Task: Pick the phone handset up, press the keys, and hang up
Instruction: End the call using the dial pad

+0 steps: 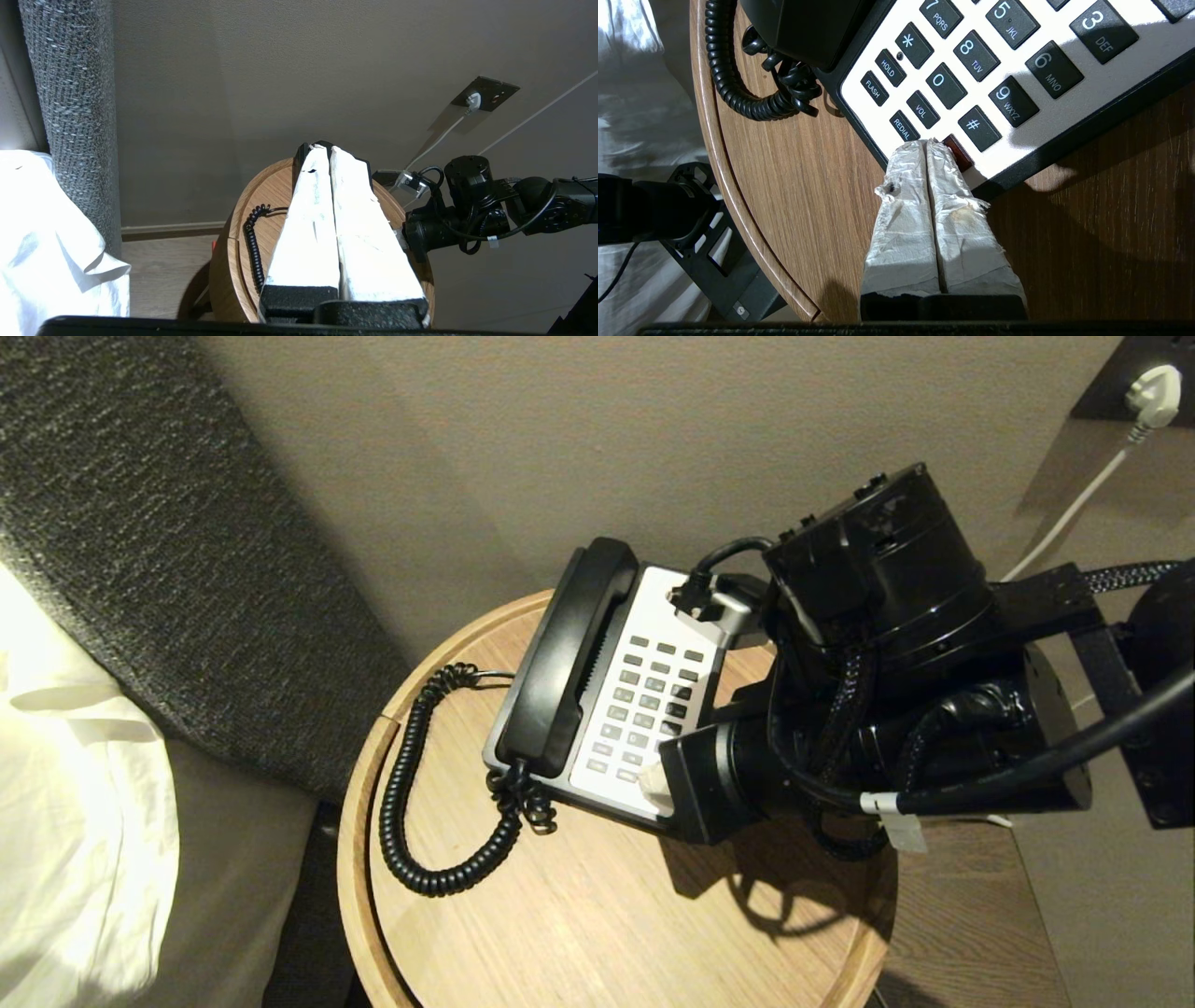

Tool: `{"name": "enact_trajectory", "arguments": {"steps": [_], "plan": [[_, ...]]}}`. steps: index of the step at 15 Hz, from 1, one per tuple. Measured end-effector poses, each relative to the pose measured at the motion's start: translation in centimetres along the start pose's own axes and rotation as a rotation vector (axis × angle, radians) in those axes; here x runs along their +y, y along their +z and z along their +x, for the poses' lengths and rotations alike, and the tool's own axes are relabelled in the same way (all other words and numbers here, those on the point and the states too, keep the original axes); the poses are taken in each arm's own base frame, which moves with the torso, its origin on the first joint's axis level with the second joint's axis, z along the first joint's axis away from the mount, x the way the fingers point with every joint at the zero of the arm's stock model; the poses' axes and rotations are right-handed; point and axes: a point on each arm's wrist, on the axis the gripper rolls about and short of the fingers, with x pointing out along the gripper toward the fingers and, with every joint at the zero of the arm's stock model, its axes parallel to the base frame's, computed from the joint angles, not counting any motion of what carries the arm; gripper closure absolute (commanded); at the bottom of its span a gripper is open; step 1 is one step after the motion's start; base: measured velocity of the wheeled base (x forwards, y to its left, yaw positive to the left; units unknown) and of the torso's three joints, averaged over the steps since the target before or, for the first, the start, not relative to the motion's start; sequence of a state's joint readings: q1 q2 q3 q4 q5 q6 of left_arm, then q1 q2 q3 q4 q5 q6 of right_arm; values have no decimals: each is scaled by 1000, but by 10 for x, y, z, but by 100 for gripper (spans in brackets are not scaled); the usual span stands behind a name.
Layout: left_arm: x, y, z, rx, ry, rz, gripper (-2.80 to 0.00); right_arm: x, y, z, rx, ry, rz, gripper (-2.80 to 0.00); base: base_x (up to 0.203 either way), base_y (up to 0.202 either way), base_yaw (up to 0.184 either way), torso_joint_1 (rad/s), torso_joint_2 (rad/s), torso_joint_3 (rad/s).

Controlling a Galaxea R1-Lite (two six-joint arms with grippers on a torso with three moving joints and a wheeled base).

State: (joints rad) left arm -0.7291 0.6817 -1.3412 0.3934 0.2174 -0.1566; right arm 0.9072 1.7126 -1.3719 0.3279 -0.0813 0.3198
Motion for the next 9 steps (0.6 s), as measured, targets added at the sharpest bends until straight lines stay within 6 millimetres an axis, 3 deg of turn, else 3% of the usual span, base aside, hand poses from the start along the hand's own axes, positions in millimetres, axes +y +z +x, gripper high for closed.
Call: {"name": "enact_trajectory", "arguments": {"steps": [3,9], "plan": [[1,-4,-1,11,3,-6,0,0,3,-7,-13,4,5,0,0,0,0,0,0,0],[3,-15,-6,59,106,-174,0,-1,8,-47,-71,29,12,0,0,0,0,0,0,0]]}}
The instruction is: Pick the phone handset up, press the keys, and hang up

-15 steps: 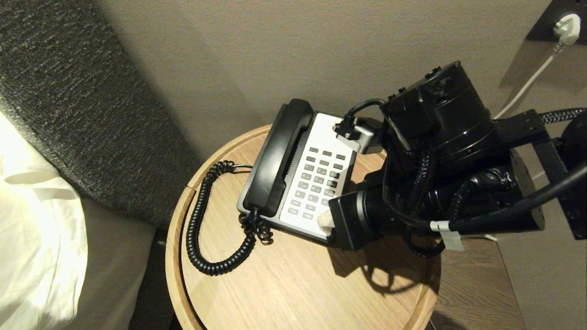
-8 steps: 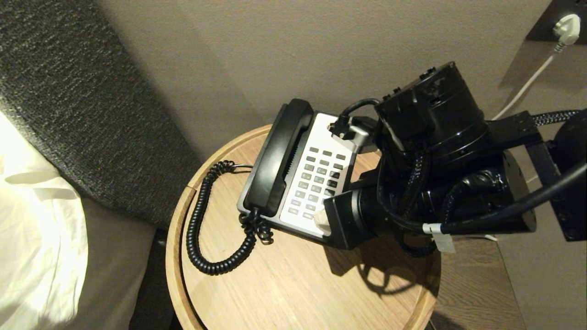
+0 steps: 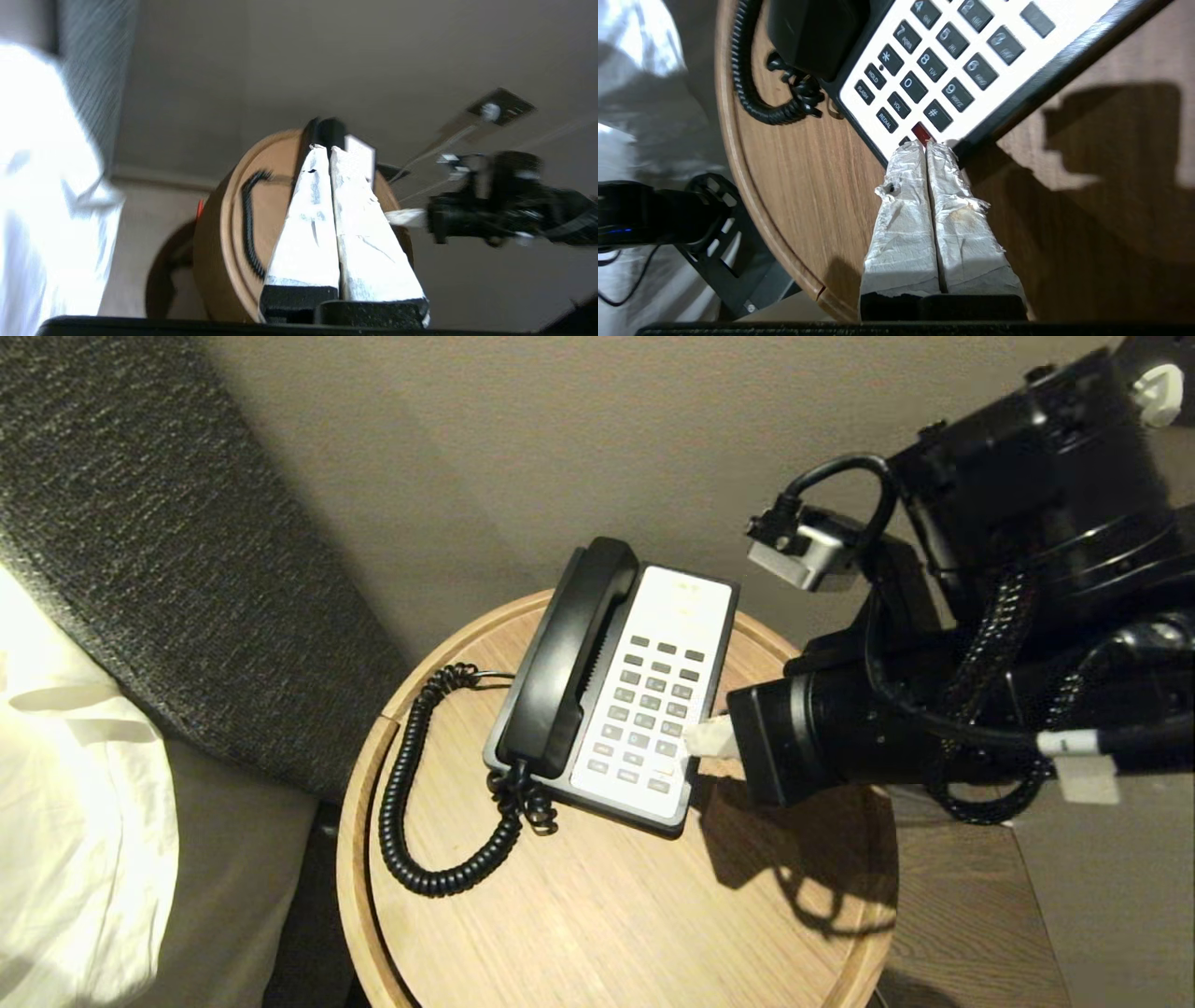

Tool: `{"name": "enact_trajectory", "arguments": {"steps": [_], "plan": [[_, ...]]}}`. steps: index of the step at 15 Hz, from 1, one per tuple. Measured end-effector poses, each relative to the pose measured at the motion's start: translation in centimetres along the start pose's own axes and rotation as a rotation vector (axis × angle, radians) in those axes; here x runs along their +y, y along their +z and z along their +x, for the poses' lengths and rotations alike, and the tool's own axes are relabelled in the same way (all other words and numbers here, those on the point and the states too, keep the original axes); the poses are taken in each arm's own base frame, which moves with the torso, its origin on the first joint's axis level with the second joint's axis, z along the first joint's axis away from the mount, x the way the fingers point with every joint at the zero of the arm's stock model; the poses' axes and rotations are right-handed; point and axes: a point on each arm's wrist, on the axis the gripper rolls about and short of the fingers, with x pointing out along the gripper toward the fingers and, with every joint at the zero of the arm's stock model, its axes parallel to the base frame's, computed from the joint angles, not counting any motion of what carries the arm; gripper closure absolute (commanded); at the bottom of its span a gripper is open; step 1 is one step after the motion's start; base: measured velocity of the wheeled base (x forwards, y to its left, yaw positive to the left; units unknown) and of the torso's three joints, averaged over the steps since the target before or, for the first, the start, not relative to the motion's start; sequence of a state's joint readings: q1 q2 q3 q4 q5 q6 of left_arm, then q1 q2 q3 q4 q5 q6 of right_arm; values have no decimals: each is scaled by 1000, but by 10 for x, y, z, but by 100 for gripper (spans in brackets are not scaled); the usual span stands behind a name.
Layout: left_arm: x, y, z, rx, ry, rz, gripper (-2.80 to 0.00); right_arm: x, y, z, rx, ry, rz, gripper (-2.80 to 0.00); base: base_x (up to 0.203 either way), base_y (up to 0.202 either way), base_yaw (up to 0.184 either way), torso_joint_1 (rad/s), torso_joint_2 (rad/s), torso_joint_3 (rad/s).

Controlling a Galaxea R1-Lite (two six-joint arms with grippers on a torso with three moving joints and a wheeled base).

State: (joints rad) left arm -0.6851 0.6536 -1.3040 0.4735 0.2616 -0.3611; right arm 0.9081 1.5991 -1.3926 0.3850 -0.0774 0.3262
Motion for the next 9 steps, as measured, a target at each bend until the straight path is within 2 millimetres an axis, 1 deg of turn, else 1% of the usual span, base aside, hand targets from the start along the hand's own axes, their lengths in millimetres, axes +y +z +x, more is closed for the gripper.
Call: {"name": "enact_trajectory", "arguments": {"steps": [2,4,7,9], "plan": [[3,-12,-8,14,133,-59,0,-1,2,-17,-29,8,3,0,0,0,0,0,0,0],[8,-36,-20,16,302,-57,0,-2,3,-34,-54,14,15,0,0,0,0,0,0,0],[8,-77,-34,-32,573,-34,0,-4,5,-56,-103,27,67,0,0,0,0,0,0,0],[12,-113,-40,-33,729,-17,0,-5,7,-66,-134,30,74,0,0,0,0,0,0,0]]}}
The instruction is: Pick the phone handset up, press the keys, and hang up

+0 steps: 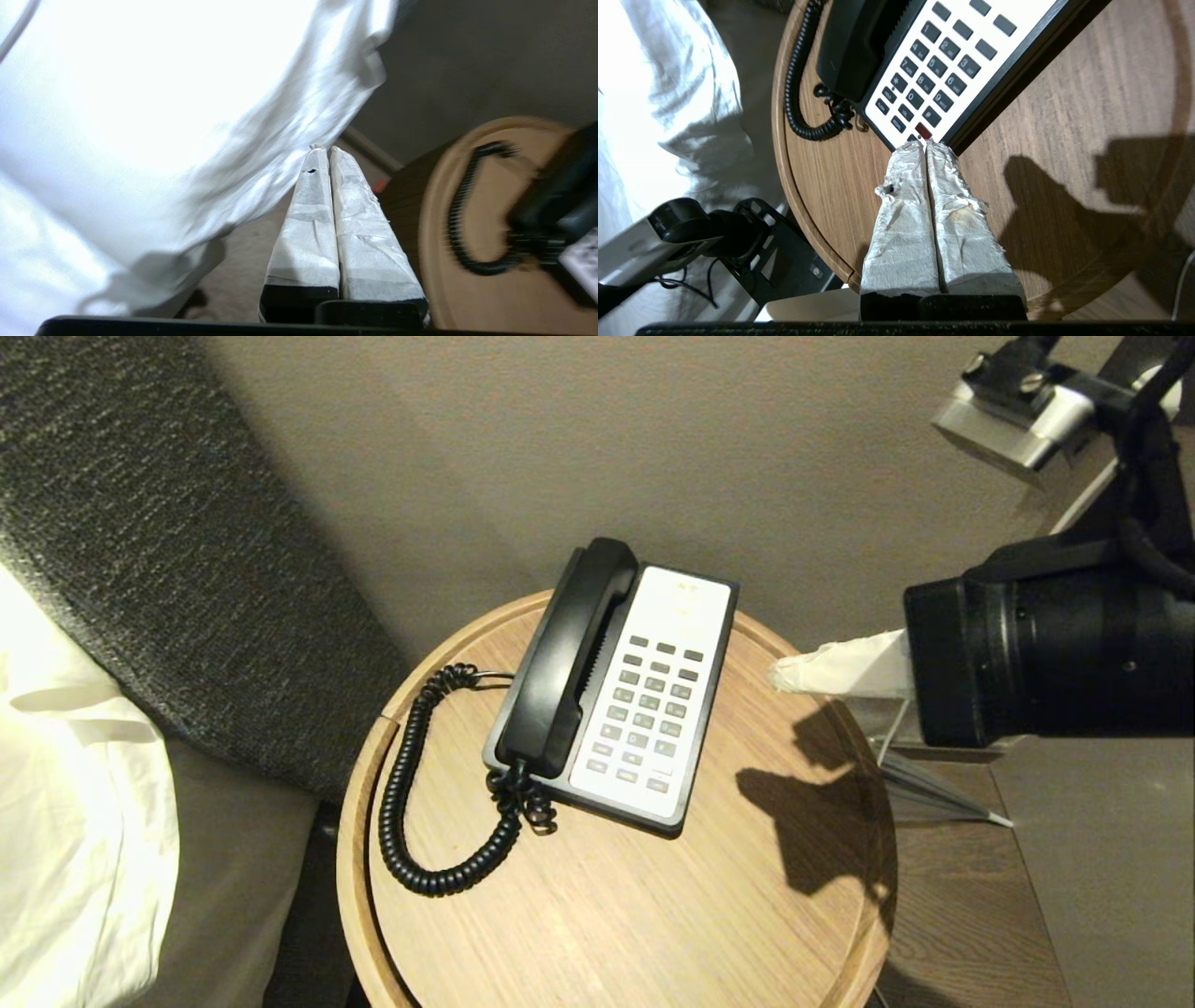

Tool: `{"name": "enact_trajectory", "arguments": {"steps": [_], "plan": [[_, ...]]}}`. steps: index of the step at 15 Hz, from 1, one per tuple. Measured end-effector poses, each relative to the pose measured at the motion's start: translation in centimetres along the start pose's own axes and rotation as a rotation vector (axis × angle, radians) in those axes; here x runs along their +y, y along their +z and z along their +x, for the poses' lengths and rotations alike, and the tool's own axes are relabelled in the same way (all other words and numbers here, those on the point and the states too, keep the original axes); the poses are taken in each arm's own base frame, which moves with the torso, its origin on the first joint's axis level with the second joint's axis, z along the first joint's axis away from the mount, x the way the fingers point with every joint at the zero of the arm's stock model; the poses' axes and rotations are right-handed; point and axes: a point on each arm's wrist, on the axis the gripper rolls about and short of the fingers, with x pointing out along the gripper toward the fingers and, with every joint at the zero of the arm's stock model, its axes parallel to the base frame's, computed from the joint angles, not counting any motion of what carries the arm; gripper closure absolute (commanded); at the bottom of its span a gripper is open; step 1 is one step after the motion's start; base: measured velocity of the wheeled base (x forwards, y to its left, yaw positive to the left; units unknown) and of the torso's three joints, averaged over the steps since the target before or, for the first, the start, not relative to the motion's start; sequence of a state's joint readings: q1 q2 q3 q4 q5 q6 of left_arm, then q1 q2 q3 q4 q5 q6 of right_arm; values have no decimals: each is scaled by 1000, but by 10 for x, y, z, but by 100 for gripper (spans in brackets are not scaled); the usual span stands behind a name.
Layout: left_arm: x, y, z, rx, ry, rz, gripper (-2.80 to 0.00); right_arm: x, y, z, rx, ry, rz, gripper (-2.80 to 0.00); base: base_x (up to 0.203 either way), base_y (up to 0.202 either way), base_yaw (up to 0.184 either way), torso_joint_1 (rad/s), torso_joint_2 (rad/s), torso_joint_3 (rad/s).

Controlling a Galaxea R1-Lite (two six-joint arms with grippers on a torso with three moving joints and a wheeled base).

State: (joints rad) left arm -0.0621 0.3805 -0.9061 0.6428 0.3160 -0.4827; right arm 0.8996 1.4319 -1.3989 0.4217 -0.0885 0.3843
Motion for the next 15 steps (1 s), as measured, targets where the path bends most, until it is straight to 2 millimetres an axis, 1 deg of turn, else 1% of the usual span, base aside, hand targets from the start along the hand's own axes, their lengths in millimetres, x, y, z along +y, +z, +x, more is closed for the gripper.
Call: {"name": "enact_trajectory", "arguments": {"steps": [2,4,7,9,10,12,14,15], "plan": [[14,-34,-2,20,40,63,0,0,2,-8,-23,8,5,0,0,0,0,0,0,0],[28,-67,3,41,24,194,0,-1,1,-14,-33,15,8,0,0,0,0,0,0,0],[42,-110,25,-2,-38,369,0,-2,1,-24,-54,23,11,0,0,0,0,0,0,0],[50,-134,41,-45,-55,410,0,-3,1,-29,-64,29,12,0,0,0,0,0,0,0],[52,-141,46,-67,-71,412,0,-3,2,-31,-69,31,11,0,0,0,0,0,0,0],[52,-150,52,-103,-174,451,0,-3,2,-34,-77,33,11,0,0,0,0,0,0,0],[53,-159,55,-79,-271,539,0,-3,2,-35,-82,33,11,0,0,0,0,0,0,0],[54,-161,56,-74,-285,546,0,-3,2,-36,-83,32,9,0,0,0,0,0,0,0]]}}
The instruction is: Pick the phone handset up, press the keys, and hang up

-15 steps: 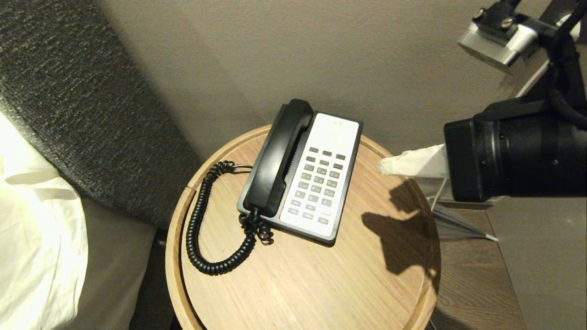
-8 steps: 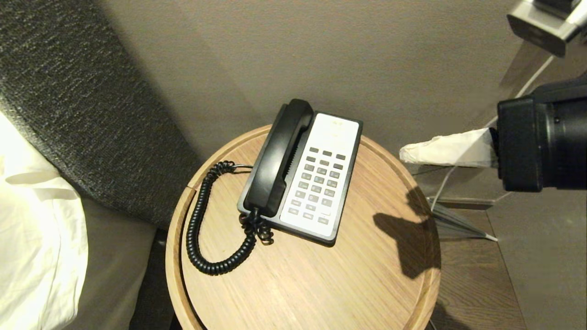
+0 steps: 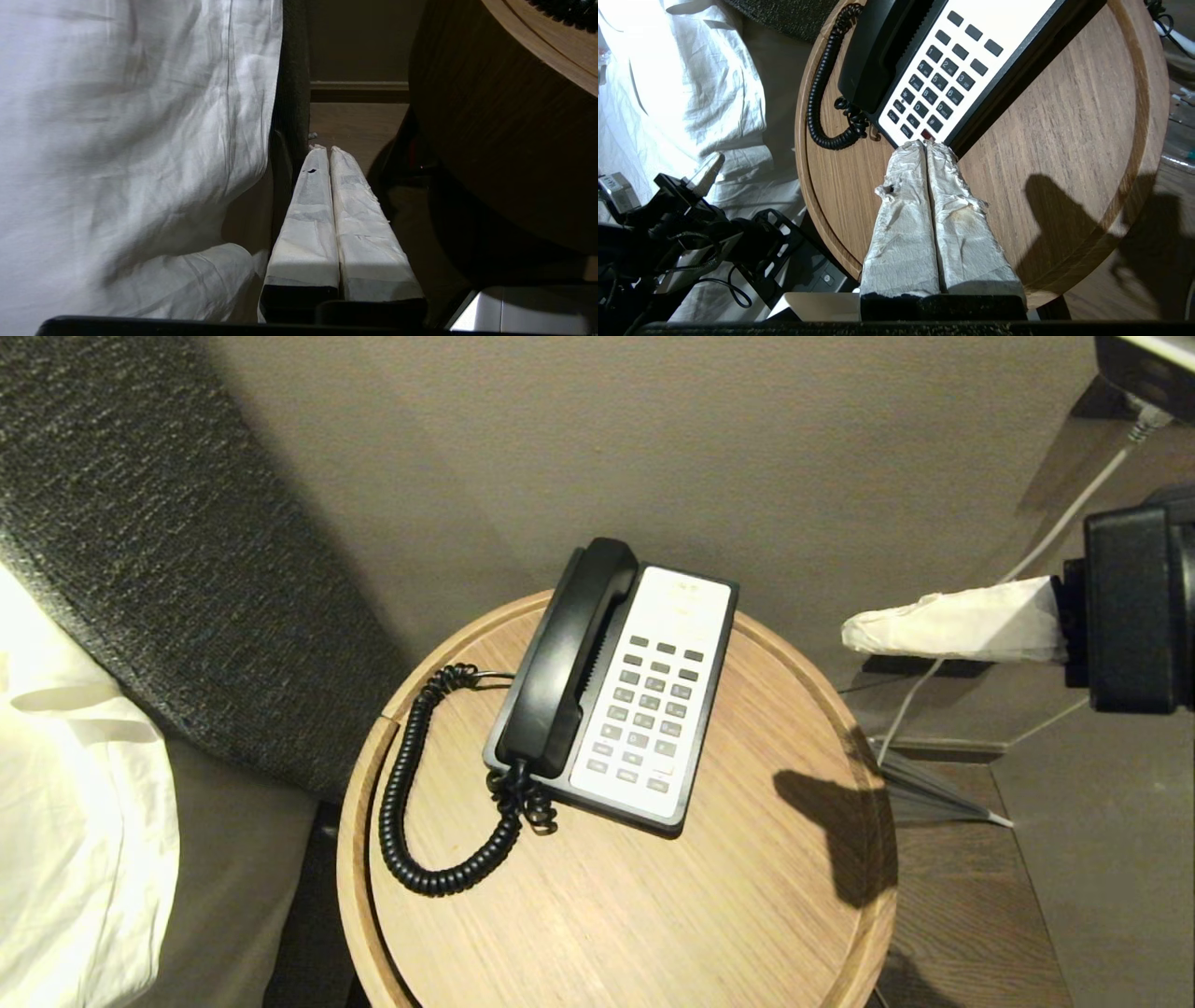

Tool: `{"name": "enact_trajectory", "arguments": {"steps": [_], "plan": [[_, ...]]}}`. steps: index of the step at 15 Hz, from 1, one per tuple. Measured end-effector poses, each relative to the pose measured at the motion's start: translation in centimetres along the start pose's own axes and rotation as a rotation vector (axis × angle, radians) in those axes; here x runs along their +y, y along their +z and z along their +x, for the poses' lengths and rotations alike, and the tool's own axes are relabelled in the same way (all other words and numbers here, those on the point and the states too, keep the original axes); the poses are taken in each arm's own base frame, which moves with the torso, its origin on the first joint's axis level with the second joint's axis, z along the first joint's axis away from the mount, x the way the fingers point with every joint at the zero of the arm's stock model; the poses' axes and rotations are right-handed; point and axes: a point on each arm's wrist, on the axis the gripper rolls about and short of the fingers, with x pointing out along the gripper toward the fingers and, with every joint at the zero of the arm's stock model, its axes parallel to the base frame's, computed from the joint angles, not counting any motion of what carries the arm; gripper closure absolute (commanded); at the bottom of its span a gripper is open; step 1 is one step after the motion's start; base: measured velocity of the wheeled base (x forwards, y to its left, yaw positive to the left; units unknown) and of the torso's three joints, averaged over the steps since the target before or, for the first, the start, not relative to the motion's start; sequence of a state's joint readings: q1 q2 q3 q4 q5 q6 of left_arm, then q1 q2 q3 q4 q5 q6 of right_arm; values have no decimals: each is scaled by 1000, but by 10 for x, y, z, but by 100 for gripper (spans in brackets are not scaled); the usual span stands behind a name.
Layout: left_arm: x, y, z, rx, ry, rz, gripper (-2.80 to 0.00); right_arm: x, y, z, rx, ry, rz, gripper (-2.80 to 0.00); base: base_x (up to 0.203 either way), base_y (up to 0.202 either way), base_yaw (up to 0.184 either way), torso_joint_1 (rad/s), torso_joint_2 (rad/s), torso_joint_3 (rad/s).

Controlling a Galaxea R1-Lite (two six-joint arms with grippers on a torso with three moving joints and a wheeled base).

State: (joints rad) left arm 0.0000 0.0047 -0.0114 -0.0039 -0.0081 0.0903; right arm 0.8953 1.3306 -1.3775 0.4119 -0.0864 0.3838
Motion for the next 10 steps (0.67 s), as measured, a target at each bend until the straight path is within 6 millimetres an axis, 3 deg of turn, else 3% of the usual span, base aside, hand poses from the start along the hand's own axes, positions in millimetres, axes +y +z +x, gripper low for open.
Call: {"name": "enact_trajectory", "arguments": {"steps": [10], "plan": [[0,6,0,-83,6,-42,0,-6,-8,-17,-22,-35,-1,0,0,0,0,0,0,0]]}}
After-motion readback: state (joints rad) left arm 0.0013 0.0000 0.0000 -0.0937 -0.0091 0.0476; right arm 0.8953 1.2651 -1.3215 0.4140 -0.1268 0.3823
